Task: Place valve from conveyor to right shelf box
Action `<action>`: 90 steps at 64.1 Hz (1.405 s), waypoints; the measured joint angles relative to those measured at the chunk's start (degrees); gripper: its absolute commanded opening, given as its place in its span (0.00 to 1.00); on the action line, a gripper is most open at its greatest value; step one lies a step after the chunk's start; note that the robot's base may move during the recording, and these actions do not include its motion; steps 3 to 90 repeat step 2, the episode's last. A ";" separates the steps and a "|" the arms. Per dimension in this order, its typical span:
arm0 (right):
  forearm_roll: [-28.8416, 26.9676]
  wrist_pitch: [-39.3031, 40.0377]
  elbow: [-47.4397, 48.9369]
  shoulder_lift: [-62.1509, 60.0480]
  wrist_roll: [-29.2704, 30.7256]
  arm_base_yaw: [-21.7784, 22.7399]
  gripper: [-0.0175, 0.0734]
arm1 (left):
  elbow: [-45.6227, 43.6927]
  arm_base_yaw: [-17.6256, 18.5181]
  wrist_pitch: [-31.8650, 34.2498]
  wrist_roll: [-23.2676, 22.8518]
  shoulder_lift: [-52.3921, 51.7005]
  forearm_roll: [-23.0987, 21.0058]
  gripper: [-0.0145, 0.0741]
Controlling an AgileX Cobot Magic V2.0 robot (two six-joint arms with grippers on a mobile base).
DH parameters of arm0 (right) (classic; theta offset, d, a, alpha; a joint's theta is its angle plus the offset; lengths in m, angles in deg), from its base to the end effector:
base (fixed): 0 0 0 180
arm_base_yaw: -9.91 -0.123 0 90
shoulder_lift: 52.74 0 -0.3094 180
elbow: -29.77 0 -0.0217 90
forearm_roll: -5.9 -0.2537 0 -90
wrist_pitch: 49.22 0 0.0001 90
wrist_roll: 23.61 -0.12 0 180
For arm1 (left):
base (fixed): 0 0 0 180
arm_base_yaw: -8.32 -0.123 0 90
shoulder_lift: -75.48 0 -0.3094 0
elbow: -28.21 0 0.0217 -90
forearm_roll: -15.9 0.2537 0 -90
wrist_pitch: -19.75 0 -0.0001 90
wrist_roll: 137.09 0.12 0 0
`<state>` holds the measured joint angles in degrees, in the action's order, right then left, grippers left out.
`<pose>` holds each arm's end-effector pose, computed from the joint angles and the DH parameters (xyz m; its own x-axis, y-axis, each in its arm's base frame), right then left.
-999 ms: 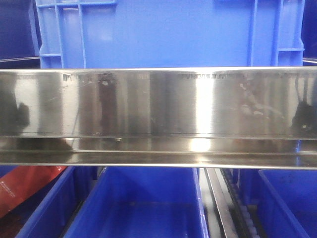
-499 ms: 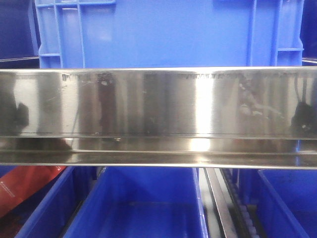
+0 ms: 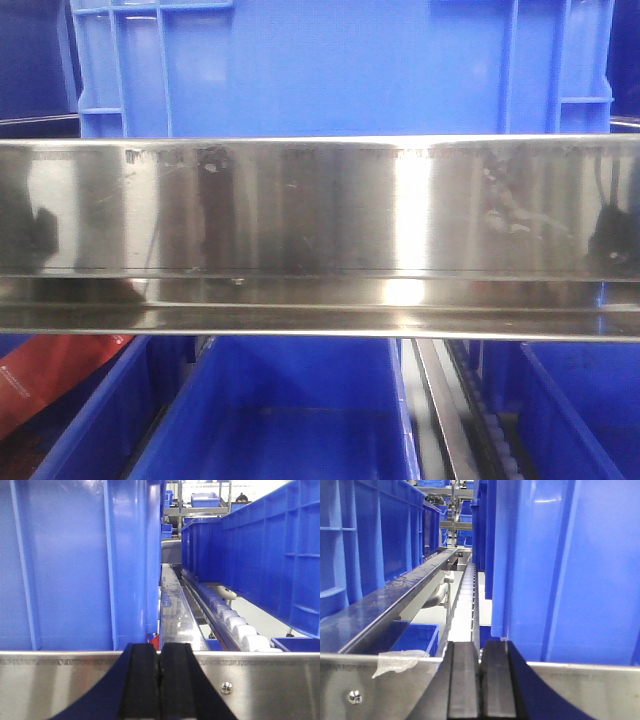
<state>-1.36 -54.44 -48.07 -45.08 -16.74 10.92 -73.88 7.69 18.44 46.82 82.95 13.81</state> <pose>0.0646 0.0003 0.2043 -0.0118 0.0065 -0.9999 0.0062 1.0000 0.0064 0.0642 0.0006 0.2121 0.0574 0.0324 -0.9978 -0.0120 0.9994 0.0318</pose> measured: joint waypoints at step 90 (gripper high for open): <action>0.00 0.00 0.00 0.00 0.00 0.00 0.02 | 0.00 0.00 0.00 0.00 0.00 0.00 0.04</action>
